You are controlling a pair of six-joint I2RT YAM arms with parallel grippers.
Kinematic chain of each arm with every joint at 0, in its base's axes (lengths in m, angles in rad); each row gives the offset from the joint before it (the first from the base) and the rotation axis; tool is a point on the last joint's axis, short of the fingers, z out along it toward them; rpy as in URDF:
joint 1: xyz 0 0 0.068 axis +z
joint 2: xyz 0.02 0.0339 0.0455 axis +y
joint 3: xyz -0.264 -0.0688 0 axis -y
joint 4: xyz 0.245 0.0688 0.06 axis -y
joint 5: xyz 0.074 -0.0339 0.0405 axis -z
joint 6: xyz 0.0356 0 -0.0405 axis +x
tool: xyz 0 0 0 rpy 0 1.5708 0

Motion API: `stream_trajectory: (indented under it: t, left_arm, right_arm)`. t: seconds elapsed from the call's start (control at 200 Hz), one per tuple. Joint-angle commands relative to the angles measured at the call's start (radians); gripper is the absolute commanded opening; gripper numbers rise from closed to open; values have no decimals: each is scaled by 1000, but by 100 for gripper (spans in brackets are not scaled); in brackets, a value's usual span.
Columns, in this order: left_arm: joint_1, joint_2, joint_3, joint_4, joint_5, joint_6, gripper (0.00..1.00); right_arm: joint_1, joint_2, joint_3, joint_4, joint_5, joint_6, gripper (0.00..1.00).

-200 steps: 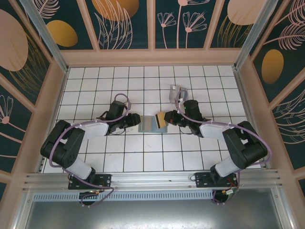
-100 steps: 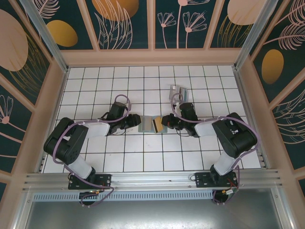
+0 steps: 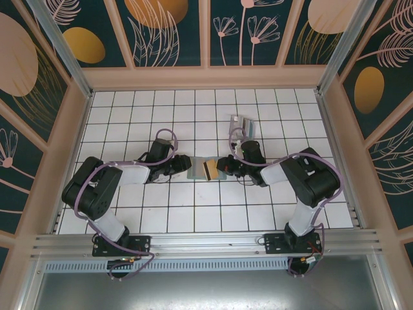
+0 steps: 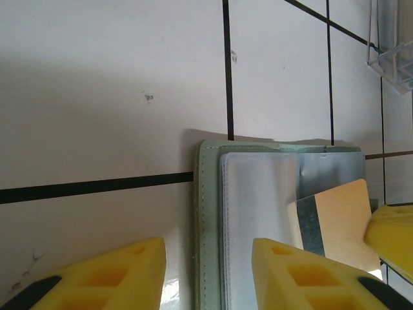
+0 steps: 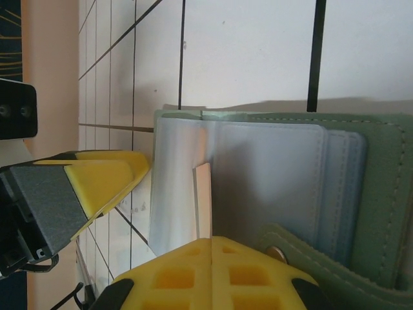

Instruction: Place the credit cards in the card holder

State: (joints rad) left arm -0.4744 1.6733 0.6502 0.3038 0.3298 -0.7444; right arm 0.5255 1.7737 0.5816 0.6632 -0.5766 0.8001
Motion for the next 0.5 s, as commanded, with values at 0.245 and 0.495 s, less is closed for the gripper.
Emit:
stream_trajectory:
  t: [0.245, 0.495]
  left_arm:
    - [-6, 16, -9, 31, -18, -24, 37]
    - [-8, 25, -2, 36, -8, -27, 37]
  right_arm:
    - [8, 16, -21, 101, 93, 67, 0]
    - [54, 79, -5, 203, 155, 109, 0]
